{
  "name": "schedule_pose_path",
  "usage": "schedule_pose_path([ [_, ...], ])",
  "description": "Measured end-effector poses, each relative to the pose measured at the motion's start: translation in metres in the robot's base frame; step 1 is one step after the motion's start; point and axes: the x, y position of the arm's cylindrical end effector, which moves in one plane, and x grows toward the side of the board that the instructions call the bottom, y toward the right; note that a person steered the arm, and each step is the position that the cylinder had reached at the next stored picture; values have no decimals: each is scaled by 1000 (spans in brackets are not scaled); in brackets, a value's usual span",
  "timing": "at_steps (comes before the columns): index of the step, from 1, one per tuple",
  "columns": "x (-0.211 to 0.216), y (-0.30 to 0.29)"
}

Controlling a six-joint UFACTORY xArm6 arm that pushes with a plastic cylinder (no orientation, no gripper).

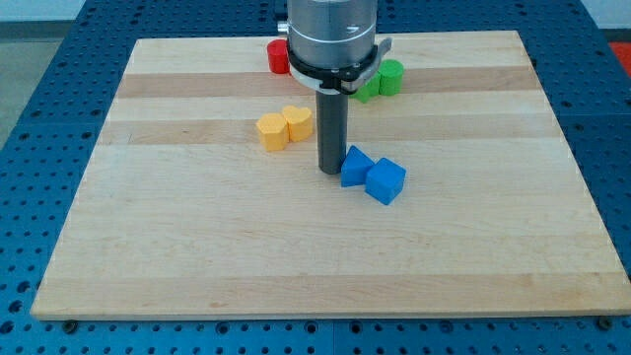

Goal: Move the arm away from the blue triangle

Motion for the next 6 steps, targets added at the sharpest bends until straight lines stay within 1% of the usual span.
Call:
schedule_pose_path([
  [1, -4, 4],
  [3, -27, 31],
  [5, -41, 80],
  [6, -44, 89],
])
